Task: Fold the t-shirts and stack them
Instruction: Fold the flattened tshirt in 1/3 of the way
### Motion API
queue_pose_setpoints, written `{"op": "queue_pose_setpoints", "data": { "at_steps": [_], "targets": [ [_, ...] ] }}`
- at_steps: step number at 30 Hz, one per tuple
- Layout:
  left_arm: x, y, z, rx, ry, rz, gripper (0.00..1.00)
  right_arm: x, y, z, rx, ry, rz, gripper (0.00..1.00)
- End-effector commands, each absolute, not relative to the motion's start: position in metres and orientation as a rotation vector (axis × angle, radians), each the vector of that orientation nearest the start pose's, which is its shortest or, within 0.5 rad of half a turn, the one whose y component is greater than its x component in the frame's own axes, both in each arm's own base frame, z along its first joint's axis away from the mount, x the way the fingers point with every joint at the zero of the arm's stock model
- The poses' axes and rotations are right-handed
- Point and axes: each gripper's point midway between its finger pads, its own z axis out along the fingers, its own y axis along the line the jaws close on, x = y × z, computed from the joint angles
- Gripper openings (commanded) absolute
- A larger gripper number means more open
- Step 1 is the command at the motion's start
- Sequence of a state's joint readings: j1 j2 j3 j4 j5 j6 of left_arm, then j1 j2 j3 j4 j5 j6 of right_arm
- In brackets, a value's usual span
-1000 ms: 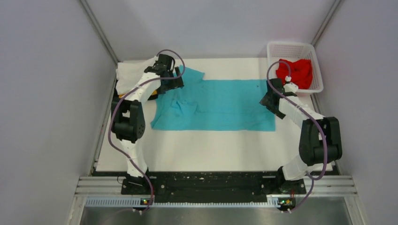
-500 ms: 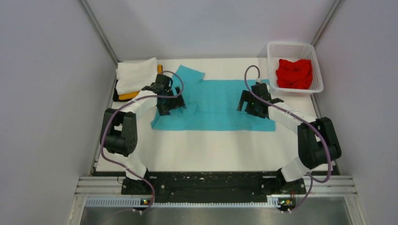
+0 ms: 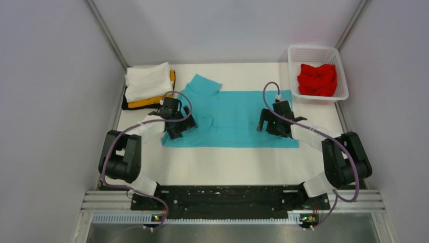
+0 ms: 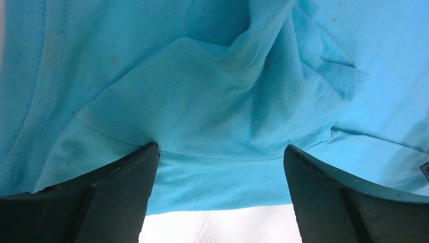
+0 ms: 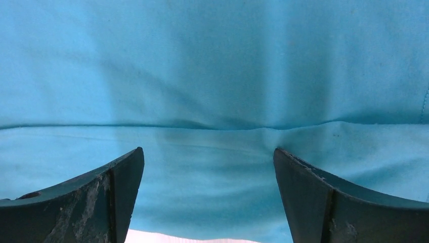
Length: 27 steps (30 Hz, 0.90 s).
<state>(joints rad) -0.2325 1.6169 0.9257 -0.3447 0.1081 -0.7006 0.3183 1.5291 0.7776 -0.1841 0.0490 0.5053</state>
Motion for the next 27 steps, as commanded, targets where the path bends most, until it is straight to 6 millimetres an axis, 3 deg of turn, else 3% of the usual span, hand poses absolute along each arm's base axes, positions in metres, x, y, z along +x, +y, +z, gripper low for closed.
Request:
{"op": "queue_pose_setpoints", "data": {
  "at_steps": [1, 6, 12, 15, 22, 27],
  "targets": [
    [0.274, -0.111, 0.017, -0.753, 2.697, -0.382, 0.99, 0.228, 0.093, -0.008, 0.324, 2.827, 0.152, 0.98],
    [0.220, -0.100, 0.013, -0.857, 2.701, -0.320, 0.99, 0.184, 0.098, 0.001, 0.329, 2.880, 0.240, 0.98],
    [0.193, -0.120, 0.010, -0.906, 2.680, -0.430, 0.99, 0.142, 0.111, -0.002, 0.250, 3.006, 0.293, 0.98],
    [0.175, -0.109, 0.009, -0.945, 2.685, -0.229, 0.99, 0.137, 0.118, 0.004, 0.245, 3.009, 0.300, 0.98],
    [0.155, -0.079, 0.017, -1.015, 2.650, 0.040, 0.99, 0.132, 0.099, 0.012, 0.345, 2.997, 0.129, 0.99],
    [0.167, -0.093, 0.022, -0.961, 2.662, -0.047, 0.99, 0.130, 0.098, 0.016, 0.369, 2.997, 0.130, 0.98]
  ]
}}
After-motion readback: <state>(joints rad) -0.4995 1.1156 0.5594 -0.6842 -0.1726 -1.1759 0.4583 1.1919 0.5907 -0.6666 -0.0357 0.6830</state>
